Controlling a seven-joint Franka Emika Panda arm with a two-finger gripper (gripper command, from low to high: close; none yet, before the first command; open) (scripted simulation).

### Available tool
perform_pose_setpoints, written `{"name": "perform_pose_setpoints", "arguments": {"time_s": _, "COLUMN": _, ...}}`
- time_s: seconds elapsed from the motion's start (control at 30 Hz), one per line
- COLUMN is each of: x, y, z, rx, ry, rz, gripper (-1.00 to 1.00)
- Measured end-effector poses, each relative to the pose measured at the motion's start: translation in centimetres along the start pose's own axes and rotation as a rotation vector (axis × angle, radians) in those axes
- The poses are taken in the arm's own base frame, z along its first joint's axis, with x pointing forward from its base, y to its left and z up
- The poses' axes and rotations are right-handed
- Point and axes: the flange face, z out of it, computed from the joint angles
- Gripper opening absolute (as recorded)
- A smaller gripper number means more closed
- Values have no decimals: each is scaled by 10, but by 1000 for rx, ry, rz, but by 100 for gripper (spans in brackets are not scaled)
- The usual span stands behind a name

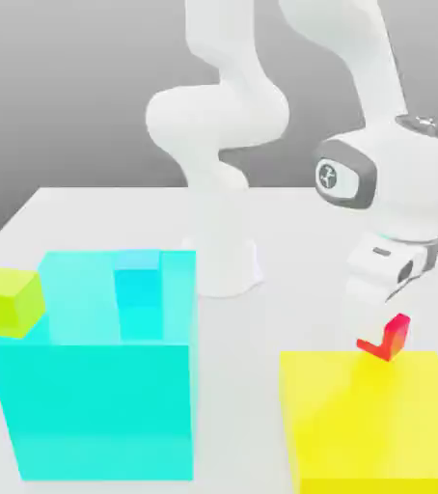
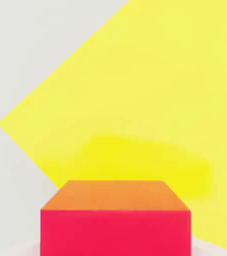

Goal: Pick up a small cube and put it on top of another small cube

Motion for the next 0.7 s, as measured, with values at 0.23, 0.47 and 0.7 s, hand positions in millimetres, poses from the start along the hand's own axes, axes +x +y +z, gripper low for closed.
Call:
{"name": "perform_pose_setpoints", "arguments": {"time_s": 0.23, "x": 61, "y": 52, "z": -16, "rx": -69, "ry": 30, "rz": -311, "gripper": -100}}
{"name": "perform_pose_setpoints", "arguments": {"time_s": 0.47, "x": 113, "y": 126, "z": -34, "rx": -182, "ry": 32, "rz": -602, "gripper": -100}}
{"name": "perform_pose_setpoints", "arguments": {"time_s": 0.7, "x": 151, "y": 222, "z": -52, "rx": -329, "ry": -24, "rz": -862, "gripper": -100}}
